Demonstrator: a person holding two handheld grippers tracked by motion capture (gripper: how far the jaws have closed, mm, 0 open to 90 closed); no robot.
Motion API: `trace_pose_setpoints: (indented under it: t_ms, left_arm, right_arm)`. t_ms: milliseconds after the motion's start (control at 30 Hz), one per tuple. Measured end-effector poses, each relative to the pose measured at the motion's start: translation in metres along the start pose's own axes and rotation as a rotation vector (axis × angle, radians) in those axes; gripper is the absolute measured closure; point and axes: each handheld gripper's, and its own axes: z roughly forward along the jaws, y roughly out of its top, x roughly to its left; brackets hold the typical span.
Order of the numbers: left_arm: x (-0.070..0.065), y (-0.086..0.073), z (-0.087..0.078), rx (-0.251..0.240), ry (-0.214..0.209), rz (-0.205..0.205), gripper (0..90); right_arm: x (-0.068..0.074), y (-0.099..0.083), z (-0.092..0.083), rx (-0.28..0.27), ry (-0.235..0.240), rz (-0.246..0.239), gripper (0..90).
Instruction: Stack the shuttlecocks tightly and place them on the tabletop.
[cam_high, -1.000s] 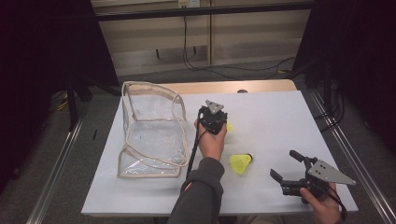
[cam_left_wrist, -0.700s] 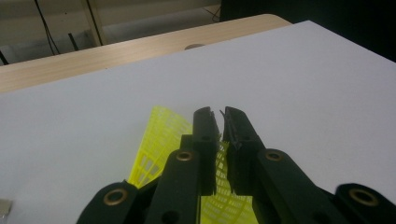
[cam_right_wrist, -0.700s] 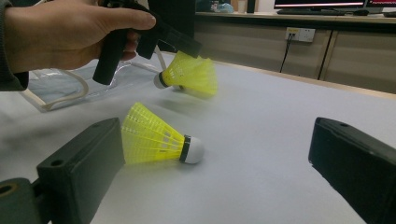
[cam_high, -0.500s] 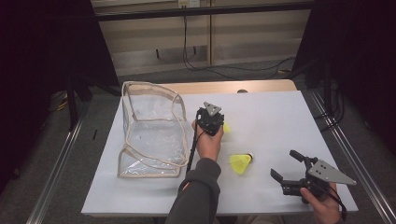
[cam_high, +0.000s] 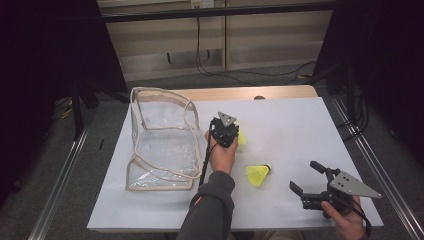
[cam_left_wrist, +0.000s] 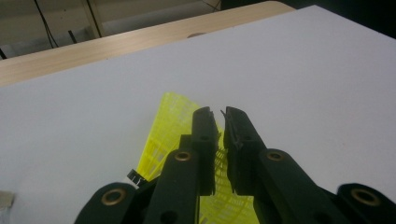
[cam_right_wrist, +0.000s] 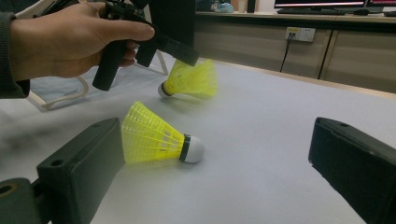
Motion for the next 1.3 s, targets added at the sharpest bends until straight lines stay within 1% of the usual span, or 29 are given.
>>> trace_pose_setpoints:
  t_ms: [133,233,300,467,667,900,1000,1233,1300]
  left_arm:
    - [-0.0002,-0.0001,-0.0006,0.0,-0.002,0.01,82.9]
    - [0.0005,0.0003,-0.0015,0.001,0.004,0.014,82.9]
    - [0.0012,0.0003,-0.0024,0.007,0.005,0.024,82.9]
    - [0.0014,0.0,-0.0033,0.011,0.01,0.026,82.9]
    - [0.0025,-0.0002,-0.0056,0.02,0.017,0.043,82.9]
    - [0.0048,-0.0027,-0.007,0.024,0.022,0.045,82.9]
    - [0.0039,-0.003,-0.0065,0.025,0.016,0.043,82.9]
    - [0.0037,-0.004,-0.0068,0.038,0.016,0.048,82.4]
    - [0.0036,-0.0046,-0.0068,0.034,0.012,0.045,82.0]
  right_arm:
    - [0.0001,0.0,0.0003,-0.001,0.003,0.002,2.4]
    - [0.0003,0.0001,0.0004,0.002,0.005,0.001,2.4]
    - [0.0004,0.0,0.0005,0.0,0.004,0.001,2.4]
    - [-0.0001,0.0,0.0001,0.0,0.002,0.005,2.4]
    - [0.0003,0.0001,-0.0001,-0.001,0.001,0.003,2.4]
    - [0.0001,0.0,-0.0001,0.0,0.0,0.001,2.4]
    - [0.0007,0.0001,0.0,0.002,0.002,0.004,2.5]
    - [0.0002,0.0,-0.0002,0.001,0.0,0.001,2.5]
    - [0.0,-0.0001,-0.0003,-0.001,0.001,0.0,2.4]
